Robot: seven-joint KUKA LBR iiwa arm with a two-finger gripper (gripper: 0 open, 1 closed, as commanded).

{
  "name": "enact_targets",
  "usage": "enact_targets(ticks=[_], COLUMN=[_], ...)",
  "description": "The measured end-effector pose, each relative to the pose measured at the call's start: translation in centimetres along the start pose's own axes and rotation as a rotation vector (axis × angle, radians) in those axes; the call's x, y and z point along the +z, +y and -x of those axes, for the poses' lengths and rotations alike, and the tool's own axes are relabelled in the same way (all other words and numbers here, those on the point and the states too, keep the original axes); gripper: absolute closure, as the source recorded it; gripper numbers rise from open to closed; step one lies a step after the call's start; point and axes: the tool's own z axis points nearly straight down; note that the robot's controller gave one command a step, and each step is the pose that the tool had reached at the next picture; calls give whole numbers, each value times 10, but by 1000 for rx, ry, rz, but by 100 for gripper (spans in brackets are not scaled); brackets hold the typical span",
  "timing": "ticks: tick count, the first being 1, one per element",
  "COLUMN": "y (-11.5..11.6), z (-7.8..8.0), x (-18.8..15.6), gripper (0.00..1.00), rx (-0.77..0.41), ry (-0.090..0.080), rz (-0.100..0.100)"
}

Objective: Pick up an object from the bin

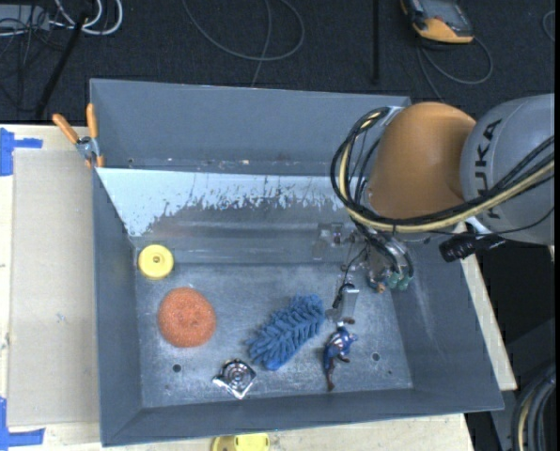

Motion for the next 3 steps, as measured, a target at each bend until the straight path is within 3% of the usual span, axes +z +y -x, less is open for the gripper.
enact_targets(ticks=[1, 2, 3], y=[7, 20, 35], z=[-14, -24, -28], x=[34, 76, 84], gripper=[0, 0, 100], rx=[-46, 28, 36], ry=[-7, -1, -1], rz=[0, 1, 0])
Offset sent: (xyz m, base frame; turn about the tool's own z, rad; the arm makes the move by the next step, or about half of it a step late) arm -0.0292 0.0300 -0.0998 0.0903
